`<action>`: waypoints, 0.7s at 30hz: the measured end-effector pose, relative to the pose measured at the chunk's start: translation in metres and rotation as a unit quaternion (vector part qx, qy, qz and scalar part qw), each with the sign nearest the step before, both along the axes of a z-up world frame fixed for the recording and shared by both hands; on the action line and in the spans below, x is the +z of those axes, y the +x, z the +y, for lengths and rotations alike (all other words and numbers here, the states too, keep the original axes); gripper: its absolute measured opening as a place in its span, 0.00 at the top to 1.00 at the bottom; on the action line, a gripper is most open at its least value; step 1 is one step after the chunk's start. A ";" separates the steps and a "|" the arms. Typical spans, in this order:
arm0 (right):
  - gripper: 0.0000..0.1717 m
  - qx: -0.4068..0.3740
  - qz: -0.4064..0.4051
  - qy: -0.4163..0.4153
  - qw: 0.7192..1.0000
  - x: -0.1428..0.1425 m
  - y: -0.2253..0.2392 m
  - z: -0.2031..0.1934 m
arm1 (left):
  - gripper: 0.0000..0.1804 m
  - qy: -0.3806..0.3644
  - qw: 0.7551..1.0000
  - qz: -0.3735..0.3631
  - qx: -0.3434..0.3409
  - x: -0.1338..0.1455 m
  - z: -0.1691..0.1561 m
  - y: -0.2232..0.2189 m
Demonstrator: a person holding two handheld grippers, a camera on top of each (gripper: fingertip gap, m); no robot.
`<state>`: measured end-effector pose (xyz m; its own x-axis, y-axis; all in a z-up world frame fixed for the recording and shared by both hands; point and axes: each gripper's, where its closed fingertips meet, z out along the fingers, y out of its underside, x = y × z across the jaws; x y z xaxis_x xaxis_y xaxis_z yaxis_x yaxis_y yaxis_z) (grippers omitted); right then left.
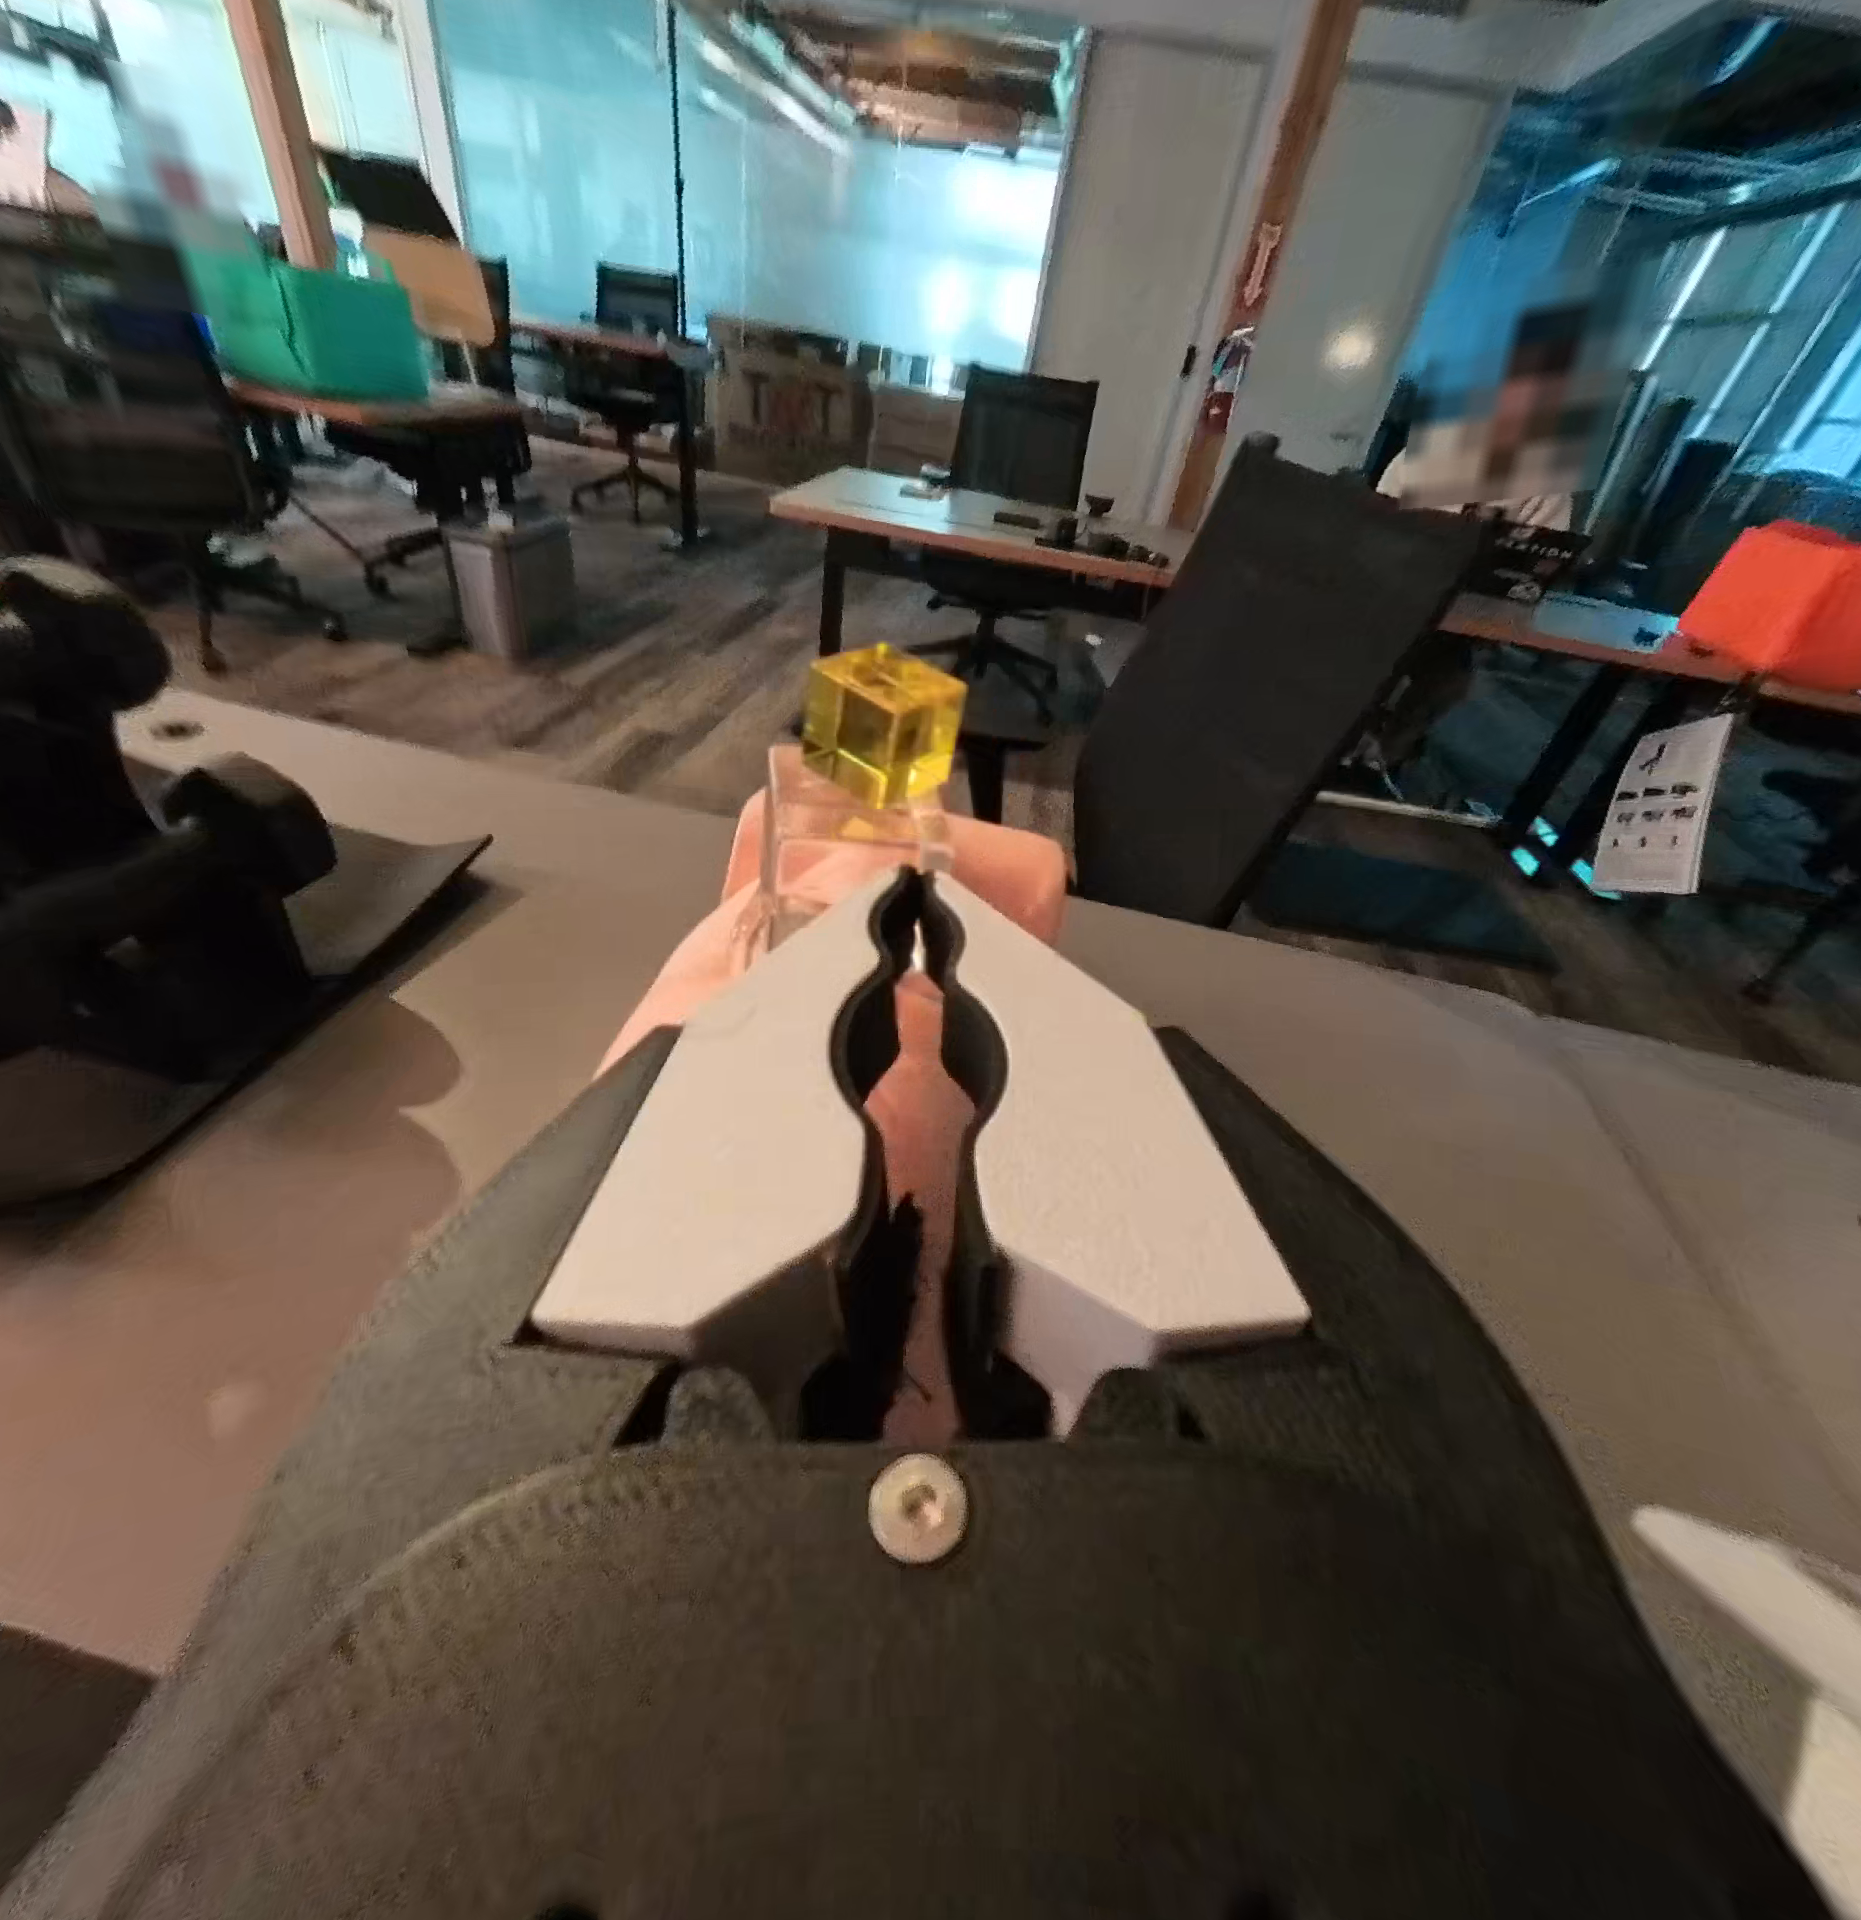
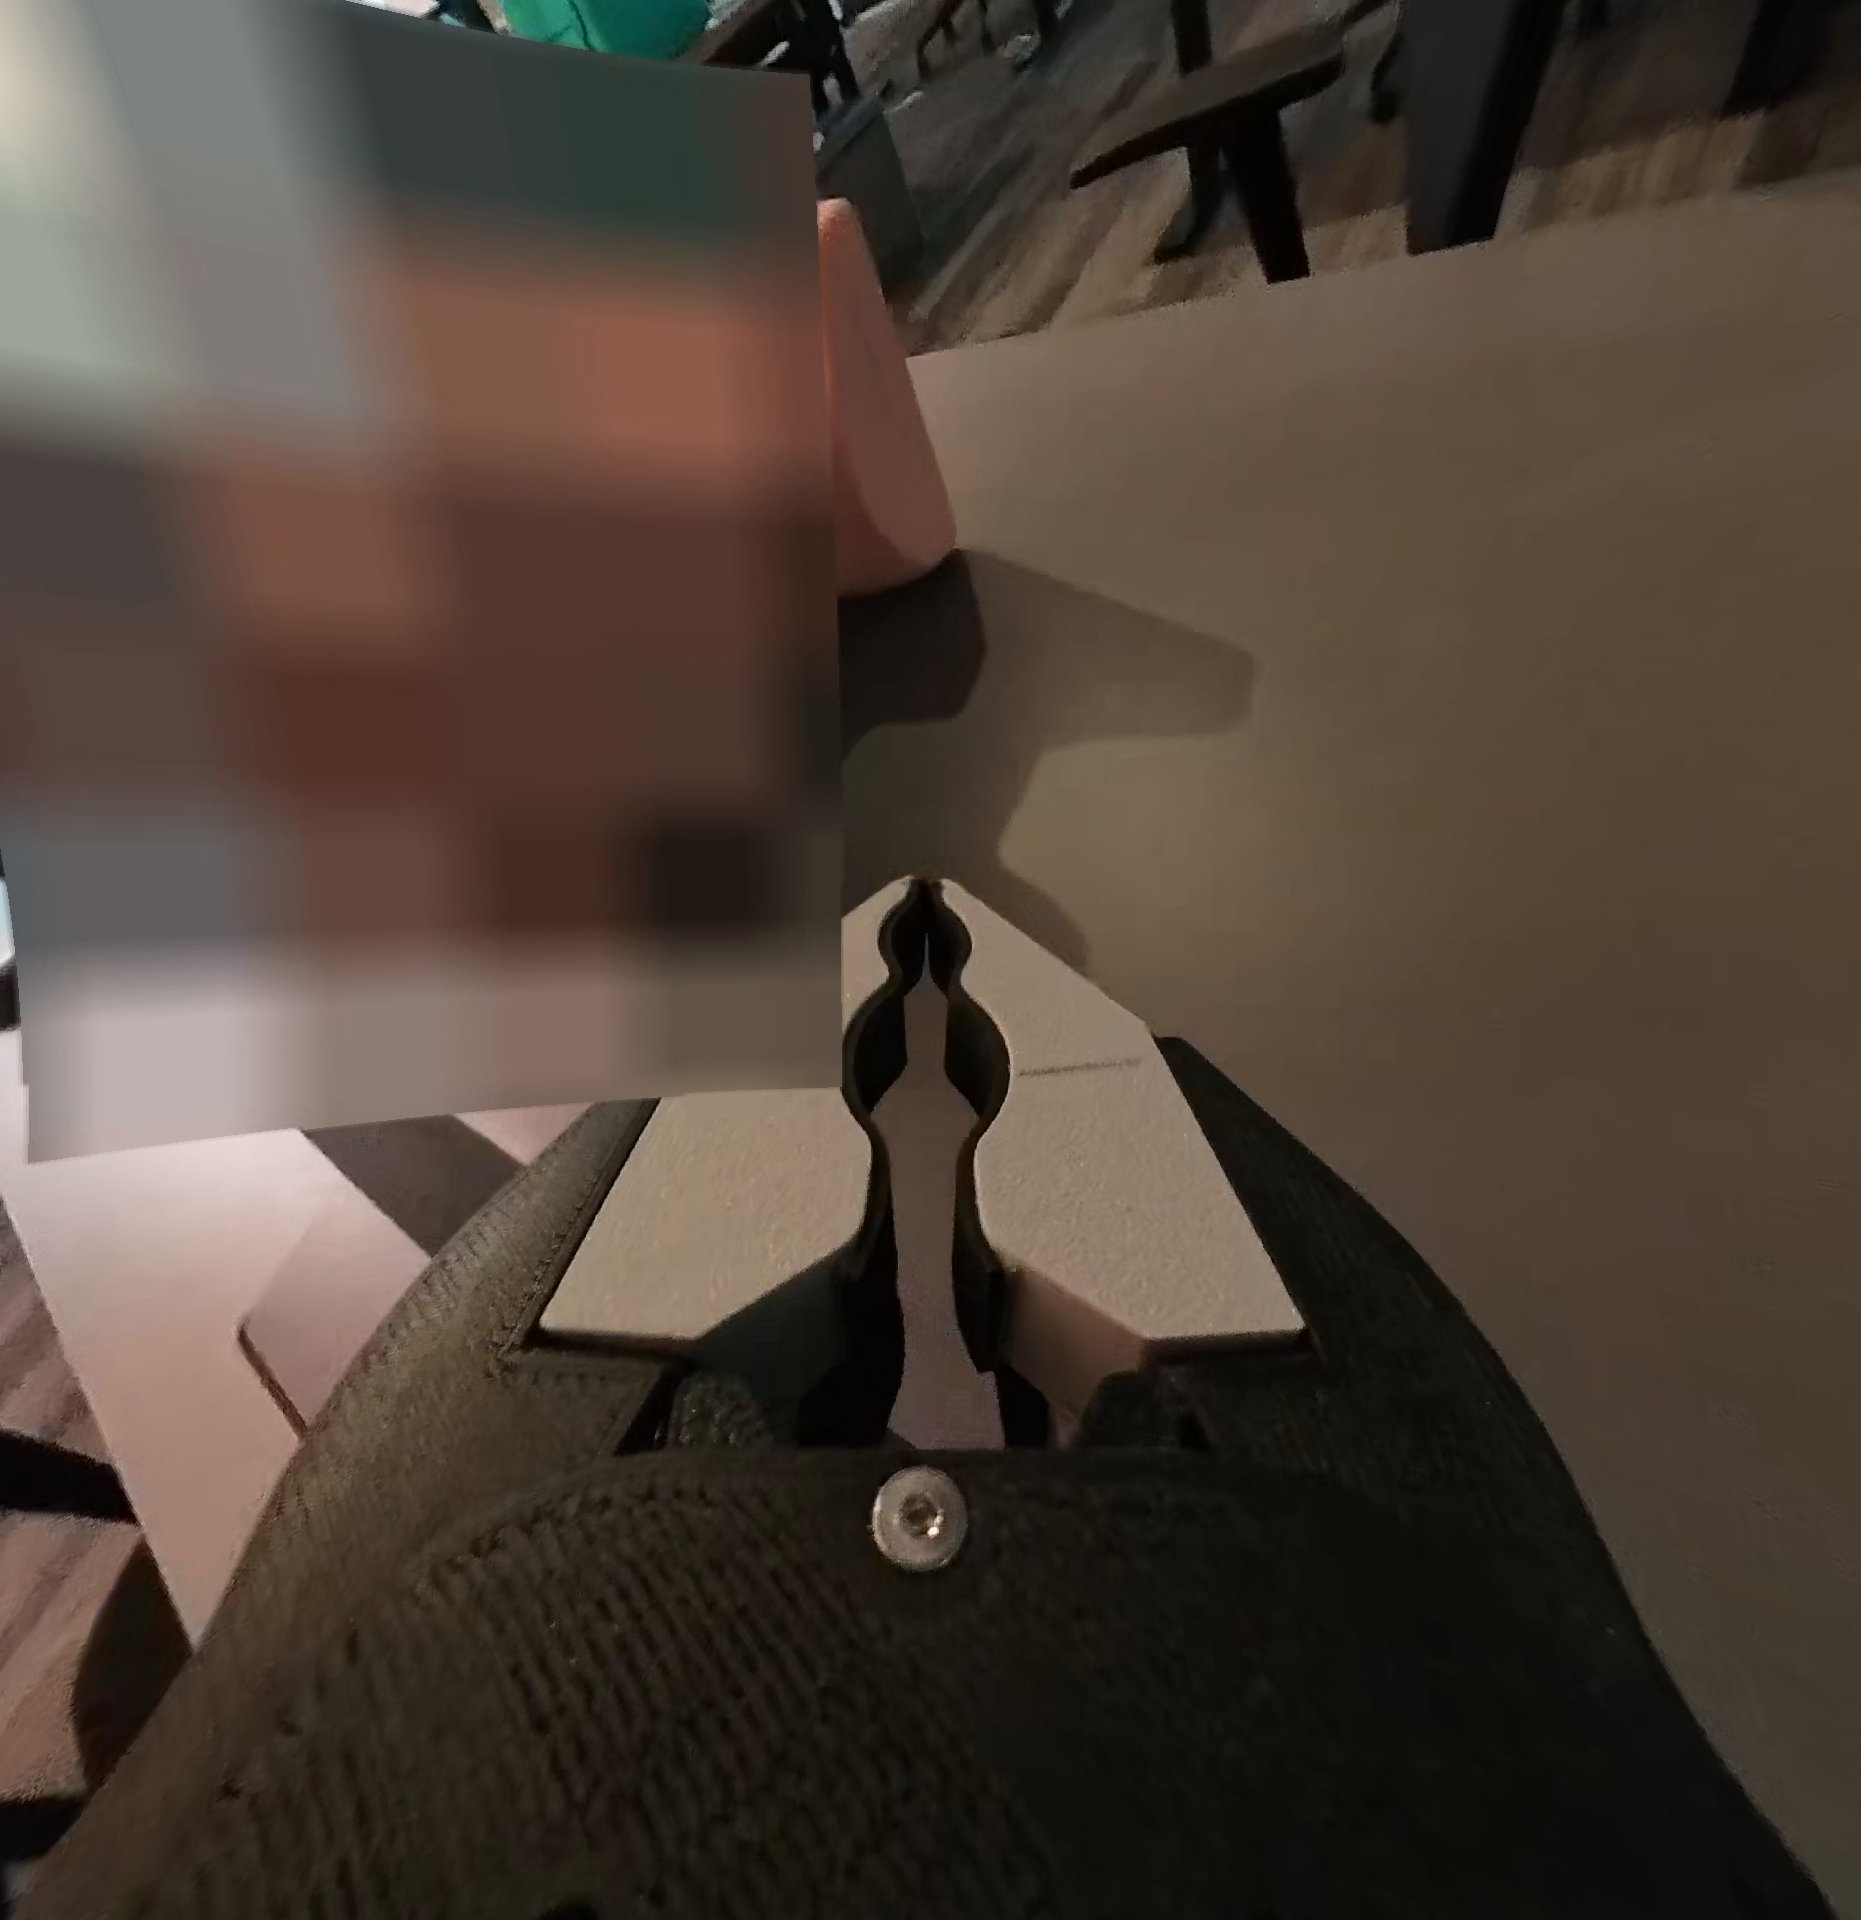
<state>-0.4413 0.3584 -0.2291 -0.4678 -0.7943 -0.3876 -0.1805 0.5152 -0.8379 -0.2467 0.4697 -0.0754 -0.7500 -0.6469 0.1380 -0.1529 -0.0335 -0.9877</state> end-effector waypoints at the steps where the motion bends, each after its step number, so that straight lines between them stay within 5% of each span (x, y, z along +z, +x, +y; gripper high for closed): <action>1: 1.00 0.009 -0.002 -0.010 1.000 0.000 -0.012 -0.003 | 1.00 -0.009 1.000 -0.017 -0.012 0.004 0.009 -0.010; 9: 1.00 0.006 0.032 -0.045 0.998 -0.013 -0.147 -0.034 | 1.00 -0.004 0.997 -0.009 -0.072 -0.023 0.075 -0.072; 16: 1.00 -0.113 0.096 -0.121 0.982 0.006 -0.289 -0.077 | 1.00 0.106 0.975 0.043 -0.189 -0.094 0.061 -0.152; 21: 0.94 -0.230 0.151 -0.103 0.956 -0.016 -0.406 -0.076 | 0.97 0.176 0.930 0.087 -0.310 -0.134 0.056 -0.222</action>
<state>-0.8475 0.2822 -0.2451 -0.8518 -0.5225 -0.0366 -0.2248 0.4277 -0.8755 -0.4683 0.5260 -0.2093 -0.9801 -0.1255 0.1539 -0.1938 0.4355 -0.8791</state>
